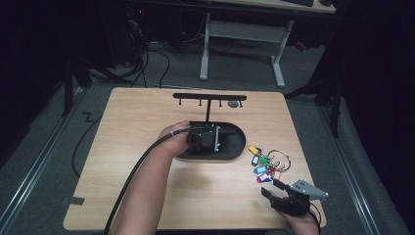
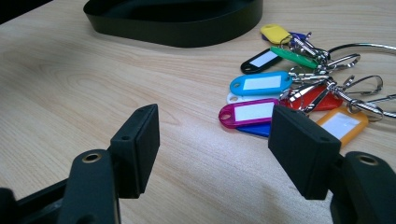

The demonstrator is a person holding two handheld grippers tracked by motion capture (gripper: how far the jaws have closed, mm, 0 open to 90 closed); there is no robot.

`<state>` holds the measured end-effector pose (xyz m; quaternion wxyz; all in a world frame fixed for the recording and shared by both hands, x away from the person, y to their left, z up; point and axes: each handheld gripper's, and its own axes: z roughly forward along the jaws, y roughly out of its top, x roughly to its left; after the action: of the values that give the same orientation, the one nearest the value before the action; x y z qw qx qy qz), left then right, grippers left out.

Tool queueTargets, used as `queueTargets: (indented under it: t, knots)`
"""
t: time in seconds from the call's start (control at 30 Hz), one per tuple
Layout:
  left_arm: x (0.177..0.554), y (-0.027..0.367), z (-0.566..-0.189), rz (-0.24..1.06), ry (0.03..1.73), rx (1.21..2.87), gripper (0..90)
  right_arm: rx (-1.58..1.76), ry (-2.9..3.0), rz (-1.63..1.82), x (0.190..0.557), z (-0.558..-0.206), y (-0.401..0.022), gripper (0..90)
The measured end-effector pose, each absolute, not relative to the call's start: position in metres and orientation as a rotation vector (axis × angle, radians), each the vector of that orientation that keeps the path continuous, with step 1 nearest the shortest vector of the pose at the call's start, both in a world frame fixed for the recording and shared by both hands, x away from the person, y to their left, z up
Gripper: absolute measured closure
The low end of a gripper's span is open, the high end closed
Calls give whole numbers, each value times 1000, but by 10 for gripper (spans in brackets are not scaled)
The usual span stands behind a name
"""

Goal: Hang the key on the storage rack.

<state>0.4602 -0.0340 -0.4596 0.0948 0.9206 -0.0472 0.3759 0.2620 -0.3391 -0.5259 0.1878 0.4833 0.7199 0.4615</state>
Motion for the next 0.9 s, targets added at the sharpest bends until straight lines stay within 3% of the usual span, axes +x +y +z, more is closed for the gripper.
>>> queueTargets:
  t: [0.53,0.9]
  knots:
    - [471,-29,-478,1081,-132,2781,712,1372,2000,1308,260,-524,-341,344]
    - [458,-27,-476,1005,-64,2831,548,1354,2015,1292,261,-523,-338,344]
